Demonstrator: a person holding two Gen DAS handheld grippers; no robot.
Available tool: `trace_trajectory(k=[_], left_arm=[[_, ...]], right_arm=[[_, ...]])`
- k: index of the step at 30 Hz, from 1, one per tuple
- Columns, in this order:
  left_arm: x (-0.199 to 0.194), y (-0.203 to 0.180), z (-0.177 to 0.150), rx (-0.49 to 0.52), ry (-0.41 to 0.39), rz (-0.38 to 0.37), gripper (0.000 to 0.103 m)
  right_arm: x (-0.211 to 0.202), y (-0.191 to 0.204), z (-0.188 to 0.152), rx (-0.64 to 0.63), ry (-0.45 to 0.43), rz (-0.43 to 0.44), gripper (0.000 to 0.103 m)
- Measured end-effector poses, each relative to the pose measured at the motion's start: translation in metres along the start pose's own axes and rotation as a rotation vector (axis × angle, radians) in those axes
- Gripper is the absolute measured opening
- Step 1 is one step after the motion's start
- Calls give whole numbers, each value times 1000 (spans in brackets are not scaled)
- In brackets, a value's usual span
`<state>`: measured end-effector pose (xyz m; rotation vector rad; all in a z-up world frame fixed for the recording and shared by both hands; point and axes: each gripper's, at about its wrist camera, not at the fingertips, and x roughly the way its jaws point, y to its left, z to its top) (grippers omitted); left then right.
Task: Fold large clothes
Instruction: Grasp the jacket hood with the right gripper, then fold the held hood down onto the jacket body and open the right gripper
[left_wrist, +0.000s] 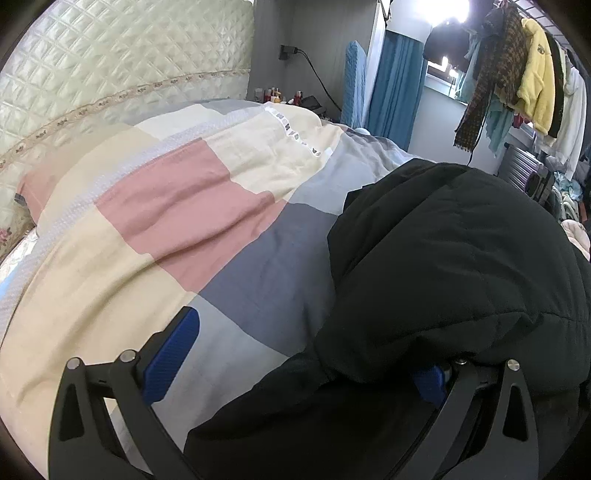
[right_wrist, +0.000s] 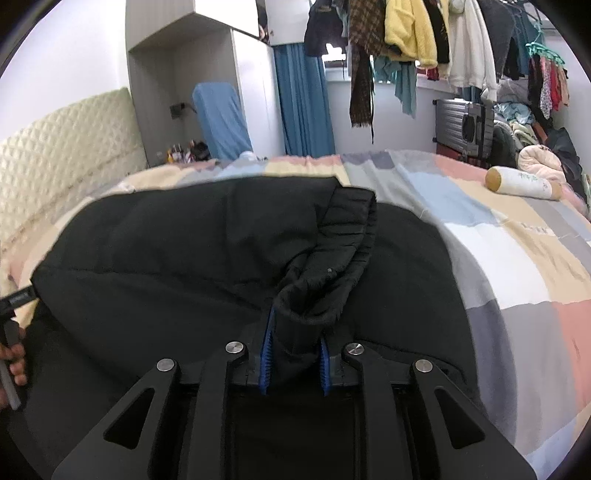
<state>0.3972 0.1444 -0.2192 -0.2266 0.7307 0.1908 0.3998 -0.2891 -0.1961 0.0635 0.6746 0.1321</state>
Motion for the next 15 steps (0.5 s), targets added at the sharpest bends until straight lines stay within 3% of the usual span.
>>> trace_trajectory(k=[10, 15], left_arm=[[1, -3, -4, 8, 7, -6, 102], [-3, 0, -3, -24, 30, -28, 102]], right_arm=[[28, 1, -7, -4, 45, -9, 17], [12, -4, -7, 38, 49, 24, 27]])
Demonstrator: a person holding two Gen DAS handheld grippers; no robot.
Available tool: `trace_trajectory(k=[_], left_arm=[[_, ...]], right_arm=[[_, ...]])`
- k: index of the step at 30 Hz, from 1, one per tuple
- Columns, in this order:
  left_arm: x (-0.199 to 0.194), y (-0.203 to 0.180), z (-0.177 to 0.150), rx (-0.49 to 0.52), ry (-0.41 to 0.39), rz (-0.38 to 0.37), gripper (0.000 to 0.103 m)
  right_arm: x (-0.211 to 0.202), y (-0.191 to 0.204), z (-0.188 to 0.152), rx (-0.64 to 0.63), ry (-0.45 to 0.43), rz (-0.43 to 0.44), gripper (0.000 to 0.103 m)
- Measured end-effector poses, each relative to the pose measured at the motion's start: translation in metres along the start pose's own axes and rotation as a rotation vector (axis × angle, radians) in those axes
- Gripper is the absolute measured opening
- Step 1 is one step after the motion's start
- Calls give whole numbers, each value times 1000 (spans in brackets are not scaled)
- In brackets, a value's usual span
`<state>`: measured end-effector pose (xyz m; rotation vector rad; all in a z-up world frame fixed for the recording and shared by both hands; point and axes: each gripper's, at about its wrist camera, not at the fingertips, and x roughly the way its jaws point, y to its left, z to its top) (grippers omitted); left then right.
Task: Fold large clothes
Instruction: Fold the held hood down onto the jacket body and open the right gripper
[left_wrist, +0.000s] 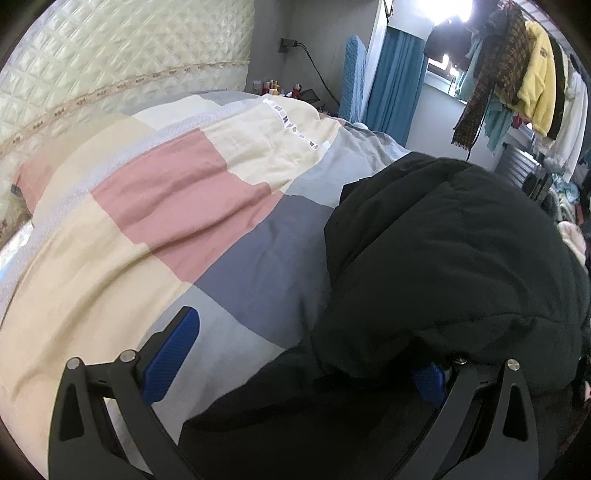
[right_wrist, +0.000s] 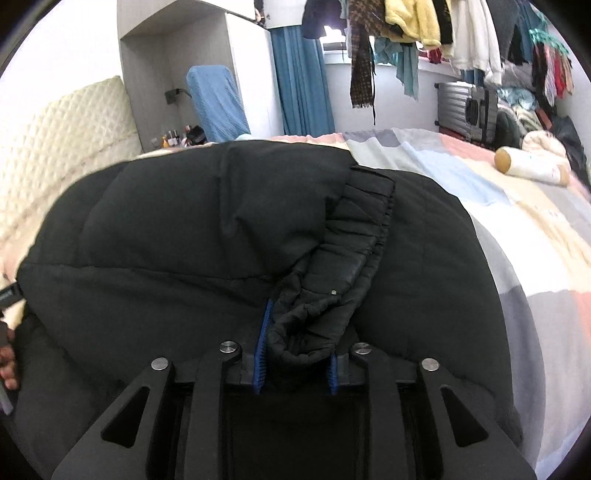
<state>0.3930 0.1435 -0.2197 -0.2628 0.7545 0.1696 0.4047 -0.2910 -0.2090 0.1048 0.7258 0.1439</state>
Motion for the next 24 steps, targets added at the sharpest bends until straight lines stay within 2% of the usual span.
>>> trace_trajectory(k=[3, 8, 9, 16, 24], left_arm=[[-7, 3, -2, -11, 12, -24, 102], [-33, 3, -7, -15, 21, -67, 102], [-44, 2, -9, -12, -2, -92, 102], [-116, -4, -19, 49, -74, -132, 102], [-190, -1, -44, 81, -107, -192, 102]], right_arm=[[-18, 2, -4, -15, 9, 7, 34], [-58, 7, -12, 26, -3, 37, 36], [-64, 10, -12, 34, -8, 43, 36], [-130, 31, -11, 32, -70, 52, 36], [-202, 51, -34, -19, -109, 49, 36]])
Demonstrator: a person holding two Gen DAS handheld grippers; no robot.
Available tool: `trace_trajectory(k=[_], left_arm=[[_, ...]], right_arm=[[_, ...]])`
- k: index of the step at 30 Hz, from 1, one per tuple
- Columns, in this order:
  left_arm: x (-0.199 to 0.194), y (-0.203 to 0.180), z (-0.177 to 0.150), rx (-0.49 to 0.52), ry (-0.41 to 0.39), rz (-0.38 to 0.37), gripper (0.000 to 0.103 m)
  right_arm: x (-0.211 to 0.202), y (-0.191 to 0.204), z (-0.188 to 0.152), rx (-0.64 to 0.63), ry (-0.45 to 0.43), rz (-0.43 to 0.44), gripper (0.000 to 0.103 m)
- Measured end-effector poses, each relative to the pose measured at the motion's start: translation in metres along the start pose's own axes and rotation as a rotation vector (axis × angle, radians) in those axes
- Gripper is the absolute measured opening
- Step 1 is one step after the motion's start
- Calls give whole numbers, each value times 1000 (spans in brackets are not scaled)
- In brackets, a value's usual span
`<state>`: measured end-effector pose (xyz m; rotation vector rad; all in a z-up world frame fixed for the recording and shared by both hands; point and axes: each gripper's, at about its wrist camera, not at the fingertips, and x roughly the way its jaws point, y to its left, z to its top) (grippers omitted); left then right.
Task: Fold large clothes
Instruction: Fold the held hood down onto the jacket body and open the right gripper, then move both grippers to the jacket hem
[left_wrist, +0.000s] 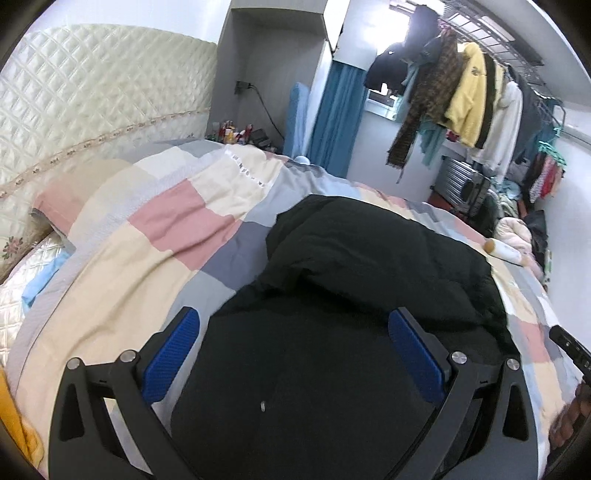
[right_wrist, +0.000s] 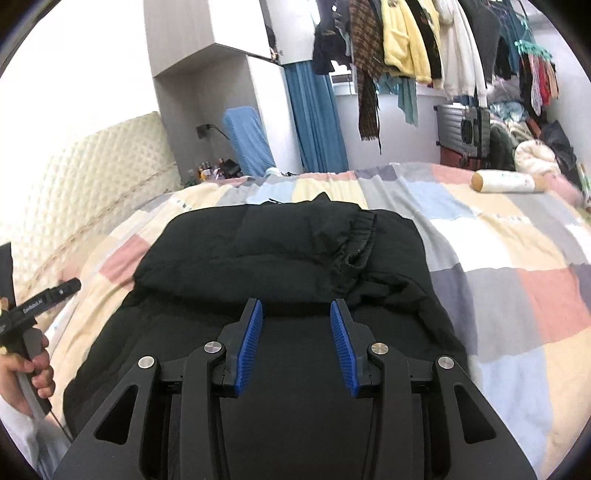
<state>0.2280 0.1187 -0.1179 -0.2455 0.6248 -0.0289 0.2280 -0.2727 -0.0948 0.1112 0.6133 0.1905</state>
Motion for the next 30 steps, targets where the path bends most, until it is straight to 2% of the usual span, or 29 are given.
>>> trace_trajectory(k=[4, 9, 13, 18, 22, 24, 26, 30], left_arm=[[-33, 0, -12, 6, 1, -31, 102], [-78, -2, -9, 12, -19, -74, 102], [-123, -6, 9, 38, -60, -95, 102], [-169, -3, 37, 74, -108, -93, 102], [-214, 6, 60, 40, -133, -81, 102], [-229, 9, 66, 37, -129, -98, 102], [-243, 12, 71, 53, -112, -82, 102], [-250, 24, 68, 64, -42, -120, 102]], right_arm=[[-31, 6, -8, -23, -11, 9, 36], [-70, 4, -8, -39, -23, 23, 36], [-100, -3, 3, -29, -40, 47, 36], [-140, -13, 17, -54, -63, 27, 36], [-160, -23, 21, -71, -61, 13, 36], [-166, -29, 20, -63, -51, -1, 36], [-175, -34, 17, -63, -53, -7, 36], [-184, -41, 3, -73, -21, -15, 37]])
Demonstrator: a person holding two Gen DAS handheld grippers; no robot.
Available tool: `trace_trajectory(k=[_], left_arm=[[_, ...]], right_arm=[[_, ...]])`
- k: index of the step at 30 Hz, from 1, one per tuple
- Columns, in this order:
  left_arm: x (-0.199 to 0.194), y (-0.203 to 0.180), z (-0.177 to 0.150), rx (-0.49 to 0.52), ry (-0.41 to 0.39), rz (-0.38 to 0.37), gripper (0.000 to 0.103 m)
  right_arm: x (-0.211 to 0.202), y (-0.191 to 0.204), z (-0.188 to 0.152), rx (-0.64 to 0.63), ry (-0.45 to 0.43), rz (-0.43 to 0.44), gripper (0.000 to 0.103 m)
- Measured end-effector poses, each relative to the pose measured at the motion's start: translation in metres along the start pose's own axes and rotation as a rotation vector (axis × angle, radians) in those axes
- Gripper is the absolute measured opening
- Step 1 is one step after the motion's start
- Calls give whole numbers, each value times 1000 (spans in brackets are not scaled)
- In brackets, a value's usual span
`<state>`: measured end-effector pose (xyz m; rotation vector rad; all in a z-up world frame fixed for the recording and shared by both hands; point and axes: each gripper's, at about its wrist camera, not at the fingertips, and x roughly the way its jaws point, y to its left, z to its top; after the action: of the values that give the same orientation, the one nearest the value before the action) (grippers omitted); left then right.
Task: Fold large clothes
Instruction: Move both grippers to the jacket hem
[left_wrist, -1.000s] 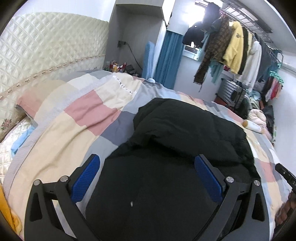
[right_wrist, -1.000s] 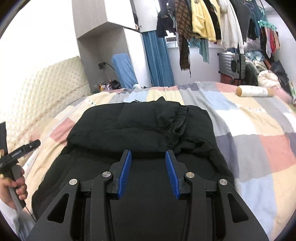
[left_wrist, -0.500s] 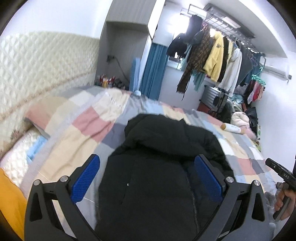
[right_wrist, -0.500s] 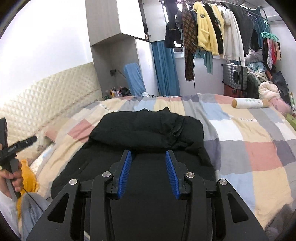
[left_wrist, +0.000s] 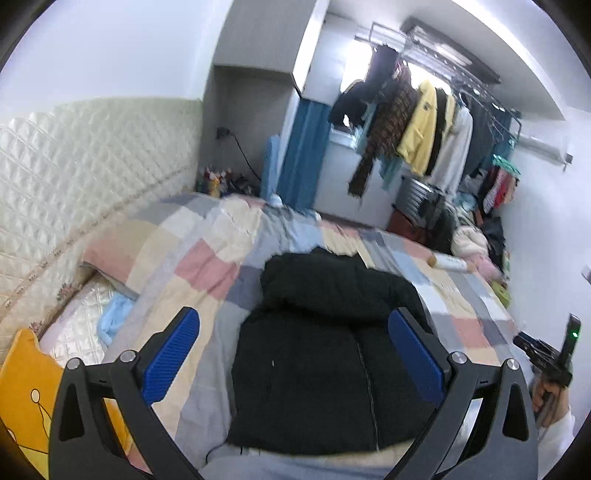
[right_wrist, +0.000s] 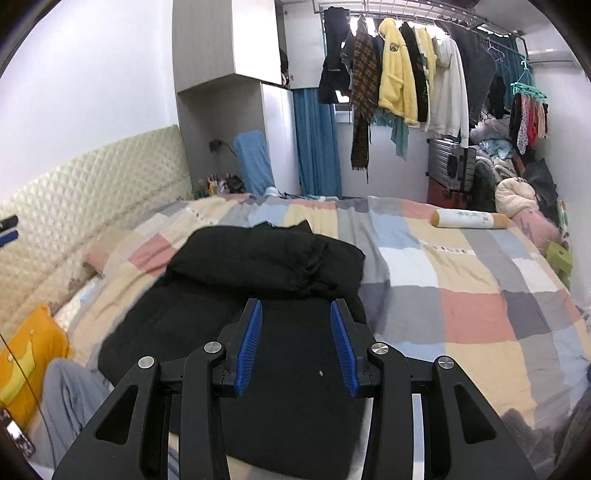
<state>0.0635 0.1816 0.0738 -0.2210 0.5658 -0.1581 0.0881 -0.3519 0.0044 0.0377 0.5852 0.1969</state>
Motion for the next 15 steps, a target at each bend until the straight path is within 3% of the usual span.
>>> trace_trajectory(k=[4, 10, 15], left_arm=[[33, 32, -30, -47, 162, -88, 102], [101, 83, -87, -140, 355, -138, 101], [156, 120, -125, -292, 498, -250, 99]], right_arm=[[6, -14, -19, 24, 89, 51, 37], [27, -51, -55, 96, 248, 130, 37], [49, -91, -80, 208, 350, 194, 38]])
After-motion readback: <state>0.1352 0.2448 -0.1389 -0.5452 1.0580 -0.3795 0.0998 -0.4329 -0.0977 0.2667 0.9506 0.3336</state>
